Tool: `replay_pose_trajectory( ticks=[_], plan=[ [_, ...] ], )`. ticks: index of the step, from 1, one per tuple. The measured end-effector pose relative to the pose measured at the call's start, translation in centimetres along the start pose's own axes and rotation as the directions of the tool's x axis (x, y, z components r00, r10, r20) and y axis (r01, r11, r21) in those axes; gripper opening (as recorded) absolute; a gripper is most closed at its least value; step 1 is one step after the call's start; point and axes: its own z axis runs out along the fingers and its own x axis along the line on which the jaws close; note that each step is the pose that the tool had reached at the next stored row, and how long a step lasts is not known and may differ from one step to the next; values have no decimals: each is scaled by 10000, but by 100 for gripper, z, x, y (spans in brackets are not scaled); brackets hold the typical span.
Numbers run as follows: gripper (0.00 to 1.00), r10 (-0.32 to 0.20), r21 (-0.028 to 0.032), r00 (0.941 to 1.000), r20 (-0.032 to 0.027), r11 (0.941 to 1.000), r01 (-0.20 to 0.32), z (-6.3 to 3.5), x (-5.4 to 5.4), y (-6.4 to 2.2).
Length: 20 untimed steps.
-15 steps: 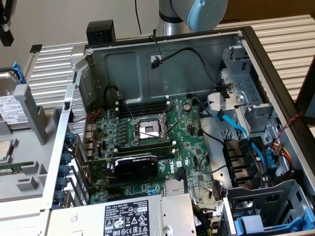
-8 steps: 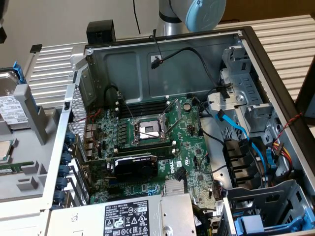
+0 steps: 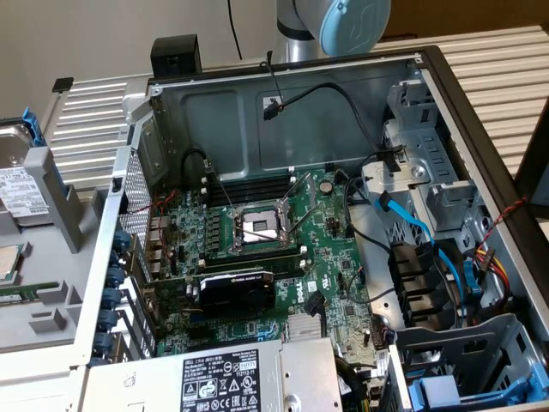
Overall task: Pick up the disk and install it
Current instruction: 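Reach for the disk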
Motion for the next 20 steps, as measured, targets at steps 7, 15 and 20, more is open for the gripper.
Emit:
replay_pose_trajectory(
  ticks=[7, 15, 20],
  plan=[
    [11, -345, 127, 9994, -51, 9993, 345, 1, 78, 34],
    [11, -738, 121, 9971, -199, 9972, 740, 0, 140, 46],
    [11, -903, 115, 9954, -309, 9958, 907, 1, 207, 46]
  ],
)
